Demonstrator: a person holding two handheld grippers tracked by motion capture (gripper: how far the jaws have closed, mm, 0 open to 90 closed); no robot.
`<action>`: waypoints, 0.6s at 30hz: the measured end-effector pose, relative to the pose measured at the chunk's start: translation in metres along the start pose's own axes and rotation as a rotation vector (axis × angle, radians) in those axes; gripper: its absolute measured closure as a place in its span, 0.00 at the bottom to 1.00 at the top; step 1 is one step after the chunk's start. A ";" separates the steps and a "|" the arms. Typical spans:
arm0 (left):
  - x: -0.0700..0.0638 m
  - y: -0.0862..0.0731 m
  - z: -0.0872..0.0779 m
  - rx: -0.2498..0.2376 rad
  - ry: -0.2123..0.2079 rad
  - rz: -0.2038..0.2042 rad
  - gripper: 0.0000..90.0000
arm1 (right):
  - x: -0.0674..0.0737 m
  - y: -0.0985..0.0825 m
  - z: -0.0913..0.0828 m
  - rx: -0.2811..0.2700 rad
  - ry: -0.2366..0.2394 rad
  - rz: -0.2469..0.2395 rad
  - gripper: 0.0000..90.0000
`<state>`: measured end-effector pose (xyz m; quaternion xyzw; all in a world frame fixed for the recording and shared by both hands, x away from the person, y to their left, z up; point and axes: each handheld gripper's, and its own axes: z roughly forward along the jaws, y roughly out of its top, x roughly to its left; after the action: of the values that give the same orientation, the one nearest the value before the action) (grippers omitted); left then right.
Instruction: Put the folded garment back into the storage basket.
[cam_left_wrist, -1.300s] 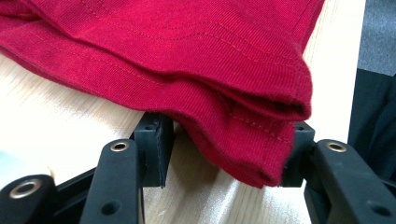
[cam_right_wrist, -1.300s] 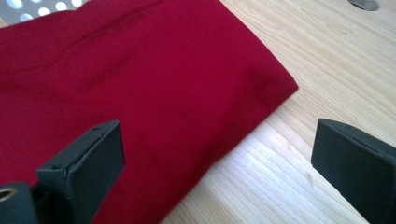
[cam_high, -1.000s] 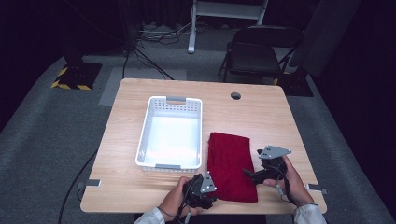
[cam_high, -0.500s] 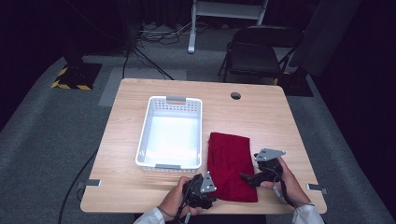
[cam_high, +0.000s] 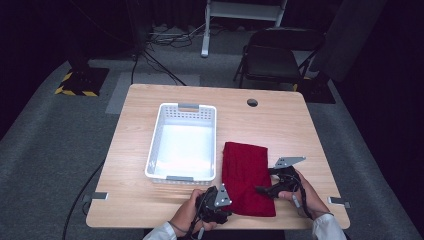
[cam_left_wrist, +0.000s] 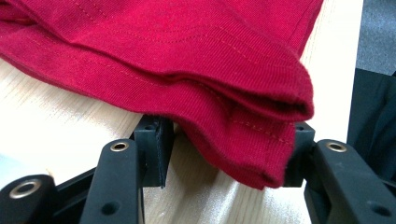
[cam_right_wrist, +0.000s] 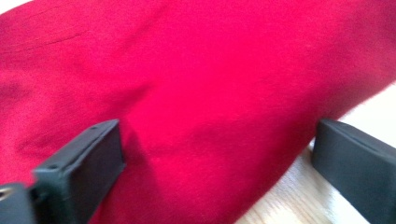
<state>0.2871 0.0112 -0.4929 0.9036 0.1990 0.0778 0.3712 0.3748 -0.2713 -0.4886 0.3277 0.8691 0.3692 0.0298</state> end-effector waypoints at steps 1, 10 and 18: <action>0.000 0.000 0.000 0.000 0.000 -0.002 0.54 | 0.001 0.001 -0.001 0.001 0.015 -0.003 0.11; -0.001 0.000 0.001 -0.006 0.000 -0.003 0.54 | 0.008 0.003 -0.008 -0.014 0.048 -0.057 0.47; -0.001 0.000 0.000 -0.003 -0.001 -0.001 0.55 | 0.015 0.005 -0.012 -0.058 -0.009 -0.095 0.67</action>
<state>0.2859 0.0110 -0.4930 0.9031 0.1993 0.0776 0.3725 0.3625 -0.2674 -0.4738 0.2869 0.8725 0.3909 0.0605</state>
